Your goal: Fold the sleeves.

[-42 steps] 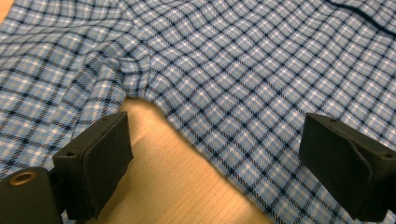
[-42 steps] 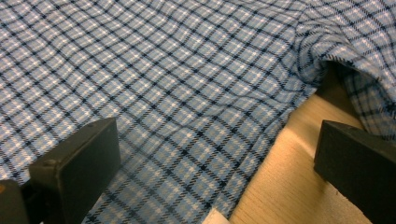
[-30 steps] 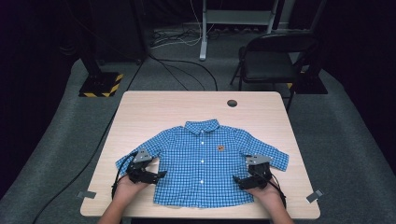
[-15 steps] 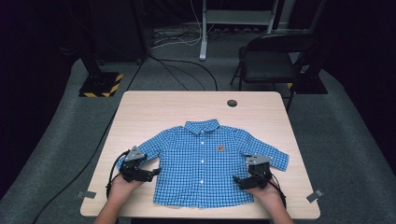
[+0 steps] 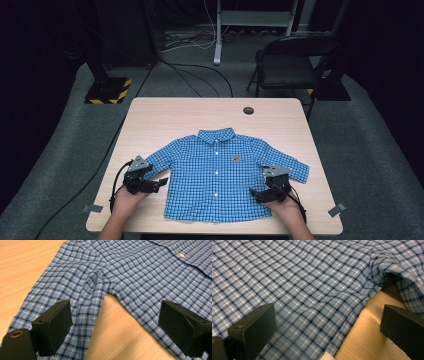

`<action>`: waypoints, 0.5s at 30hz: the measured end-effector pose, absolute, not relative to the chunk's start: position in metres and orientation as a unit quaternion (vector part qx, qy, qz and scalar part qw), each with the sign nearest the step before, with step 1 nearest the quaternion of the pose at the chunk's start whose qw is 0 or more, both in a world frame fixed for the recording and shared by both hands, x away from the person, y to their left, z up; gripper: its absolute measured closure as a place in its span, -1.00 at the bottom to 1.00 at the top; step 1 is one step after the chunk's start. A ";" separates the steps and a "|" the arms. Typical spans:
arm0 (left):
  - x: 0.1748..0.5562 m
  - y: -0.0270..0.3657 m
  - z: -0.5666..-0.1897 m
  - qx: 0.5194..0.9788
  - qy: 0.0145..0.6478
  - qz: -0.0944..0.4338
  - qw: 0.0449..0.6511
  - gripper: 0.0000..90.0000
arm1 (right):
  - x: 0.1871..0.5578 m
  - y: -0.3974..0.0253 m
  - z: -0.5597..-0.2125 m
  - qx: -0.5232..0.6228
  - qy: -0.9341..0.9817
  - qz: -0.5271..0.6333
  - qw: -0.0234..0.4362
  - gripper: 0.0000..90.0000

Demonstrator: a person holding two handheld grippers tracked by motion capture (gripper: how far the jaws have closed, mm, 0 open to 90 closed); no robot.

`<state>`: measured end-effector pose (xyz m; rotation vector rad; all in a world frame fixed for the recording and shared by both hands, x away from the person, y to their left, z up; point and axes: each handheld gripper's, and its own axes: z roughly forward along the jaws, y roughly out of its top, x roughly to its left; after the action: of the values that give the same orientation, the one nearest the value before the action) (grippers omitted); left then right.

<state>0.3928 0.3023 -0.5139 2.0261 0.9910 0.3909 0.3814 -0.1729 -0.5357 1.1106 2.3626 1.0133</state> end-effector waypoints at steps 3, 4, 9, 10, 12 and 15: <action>0.393 0.305 -0.514 0.805 0.397 0.156 0.413 -0.74 | 0.381 -0.173 -0.536 0.391 0.831 0.357 0.170 -1.00; 0.393 0.305 -0.514 0.805 0.398 0.156 0.412 -0.74 | 0.381 -0.173 -0.536 0.391 0.831 0.356 0.170 -1.00; 0.393 0.309 -0.514 0.803 0.401 0.158 0.412 -0.74 | 0.381 -0.173 -0.536 0.391 0.831 0.356 0.170 -1.00; 0.393 0.309 -0.514 0.801 0.403 0.157 0.414 -0.73 | 0.381 -0.173 -0.536 0.391 0.831 0.357 0.170 -1.00; 0.394 0.312 -0.514 0.800 0.405 0.158 0.413 -0.73 | 0.381 -0.173 -0.536 0.391 0.831 0.357 0.170 -1.00; 0.394 0.316 -0.514 0.797 0.409 0.159 0.414 -0.73 | 0.381 -0.173 -0.536 0.391 0.831 0.357 0.170 -1.00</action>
<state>0.3937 0.3155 -0.5136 2.0043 1.0289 0.3996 0.3814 -0.1730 -0.5357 1.1104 2.3627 1.0131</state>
